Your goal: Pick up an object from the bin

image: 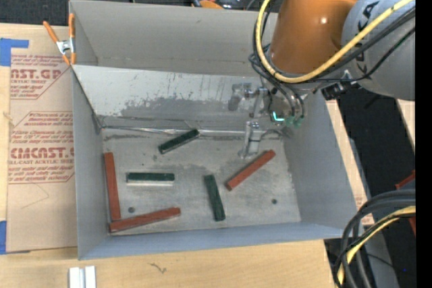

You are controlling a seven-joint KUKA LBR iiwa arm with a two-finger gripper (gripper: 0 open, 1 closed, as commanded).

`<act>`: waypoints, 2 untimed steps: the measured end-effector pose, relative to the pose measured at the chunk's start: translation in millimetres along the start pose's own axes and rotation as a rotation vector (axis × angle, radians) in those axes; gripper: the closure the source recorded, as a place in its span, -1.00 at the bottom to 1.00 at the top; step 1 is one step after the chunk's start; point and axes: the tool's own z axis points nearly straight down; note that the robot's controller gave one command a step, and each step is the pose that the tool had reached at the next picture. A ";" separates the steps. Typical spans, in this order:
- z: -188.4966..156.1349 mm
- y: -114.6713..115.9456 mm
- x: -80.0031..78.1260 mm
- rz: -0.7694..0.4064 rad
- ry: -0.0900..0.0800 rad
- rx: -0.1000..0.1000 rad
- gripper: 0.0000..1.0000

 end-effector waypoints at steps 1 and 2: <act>167.2 -32.9 11.7 -0.020 0.001 0.000 -1.00; 165.2 -101.0 16.6 -0.091 -0.006 0.004 -1.00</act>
Offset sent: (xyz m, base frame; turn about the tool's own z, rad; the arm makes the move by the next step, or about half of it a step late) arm -0.0106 -0.0327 -0.1622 -0.0211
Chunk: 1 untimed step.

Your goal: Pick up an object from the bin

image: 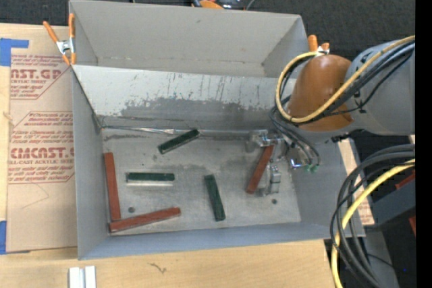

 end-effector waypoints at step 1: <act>-0.3 4.9 -1.2 -0.004 -0.001 -0.005 1.00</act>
Offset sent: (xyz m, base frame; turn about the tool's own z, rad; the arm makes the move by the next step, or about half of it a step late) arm 0.0000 0.0000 0.0000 0.0000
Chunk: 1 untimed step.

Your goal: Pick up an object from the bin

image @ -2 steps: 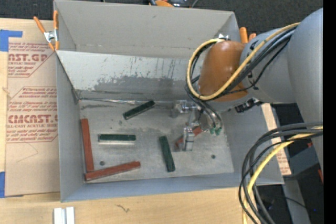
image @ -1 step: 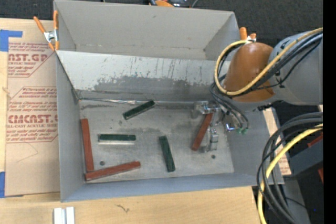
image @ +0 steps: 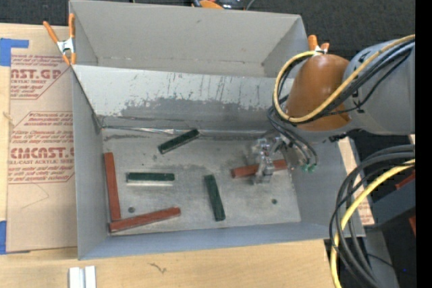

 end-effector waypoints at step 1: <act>-169.9 -6.1 40.0 -0.268 -0.006 0.004 1.00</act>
Offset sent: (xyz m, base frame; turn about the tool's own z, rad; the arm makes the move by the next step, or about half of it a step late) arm -0.0410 -0.0106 0.1664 -0.2681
